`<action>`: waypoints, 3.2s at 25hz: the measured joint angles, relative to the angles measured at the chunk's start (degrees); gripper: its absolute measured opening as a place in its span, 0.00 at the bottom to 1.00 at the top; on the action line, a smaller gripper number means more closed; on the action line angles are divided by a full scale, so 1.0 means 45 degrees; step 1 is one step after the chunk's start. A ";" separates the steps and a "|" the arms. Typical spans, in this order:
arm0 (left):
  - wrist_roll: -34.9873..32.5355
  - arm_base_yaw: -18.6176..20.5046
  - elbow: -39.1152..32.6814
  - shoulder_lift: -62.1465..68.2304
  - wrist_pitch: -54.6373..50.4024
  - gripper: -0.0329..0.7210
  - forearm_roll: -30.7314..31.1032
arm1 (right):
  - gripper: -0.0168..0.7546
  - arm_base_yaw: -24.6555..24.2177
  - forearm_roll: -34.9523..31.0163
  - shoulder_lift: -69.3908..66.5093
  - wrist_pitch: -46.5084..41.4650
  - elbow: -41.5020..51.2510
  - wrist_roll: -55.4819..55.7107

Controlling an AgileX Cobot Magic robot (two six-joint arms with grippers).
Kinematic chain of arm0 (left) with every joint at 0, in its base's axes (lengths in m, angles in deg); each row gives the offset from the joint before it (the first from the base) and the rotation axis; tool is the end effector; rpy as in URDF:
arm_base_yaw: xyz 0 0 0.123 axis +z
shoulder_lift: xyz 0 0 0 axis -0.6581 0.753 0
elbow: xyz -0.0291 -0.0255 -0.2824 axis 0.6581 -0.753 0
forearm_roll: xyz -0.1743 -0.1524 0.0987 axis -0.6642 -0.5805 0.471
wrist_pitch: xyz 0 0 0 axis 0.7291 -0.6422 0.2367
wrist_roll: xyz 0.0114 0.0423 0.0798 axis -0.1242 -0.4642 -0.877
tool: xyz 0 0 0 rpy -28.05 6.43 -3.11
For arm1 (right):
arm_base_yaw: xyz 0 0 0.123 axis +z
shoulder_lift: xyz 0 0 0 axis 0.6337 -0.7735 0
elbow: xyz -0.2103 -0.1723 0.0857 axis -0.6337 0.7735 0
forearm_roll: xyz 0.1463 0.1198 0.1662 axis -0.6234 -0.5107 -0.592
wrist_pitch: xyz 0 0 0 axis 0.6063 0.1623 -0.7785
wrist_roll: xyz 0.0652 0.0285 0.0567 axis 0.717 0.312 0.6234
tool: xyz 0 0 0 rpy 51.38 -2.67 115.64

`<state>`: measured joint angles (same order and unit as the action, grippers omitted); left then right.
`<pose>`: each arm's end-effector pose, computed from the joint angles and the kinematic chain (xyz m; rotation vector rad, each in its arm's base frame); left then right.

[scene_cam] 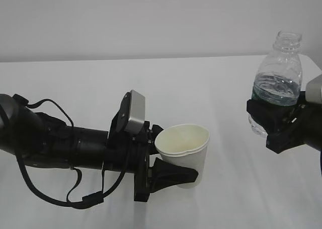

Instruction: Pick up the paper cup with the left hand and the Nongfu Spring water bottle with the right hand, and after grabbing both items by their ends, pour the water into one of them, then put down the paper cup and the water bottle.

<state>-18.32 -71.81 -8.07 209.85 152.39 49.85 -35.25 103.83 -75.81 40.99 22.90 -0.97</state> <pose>0.2563 -0.2399 0.1085 1.2898 1.4706 -1.1581 0.2309 0.0518 0.1775 -0.5022 1.7052 0.2785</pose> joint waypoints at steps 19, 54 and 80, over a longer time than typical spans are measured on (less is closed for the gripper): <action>0.0022 0.0000 0.0000 0.0000 -0.0148 0.65 0.0319 | 0.57 0.0000 0.1093 0.1698 -0.2456 0.0005 0.1679; 0.1298 -0.1192 0.1398 0.0000 -0.1291 0.65 0.0094 | 0.57 0.0000 0.1429 0.2115 -0.5024 -0.0284 -0.1464; 0.0999 -0.1192 0.1456 0.0000 -0.2002 0.65 0.1115 | 0.57 0.0000 0.1429 0.2115 -0.5357 -0.0284 -0.5590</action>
<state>-13.83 -77.17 -1.51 209.85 143.38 54.87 -35.25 110.26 -66.29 16.88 21.62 -26.13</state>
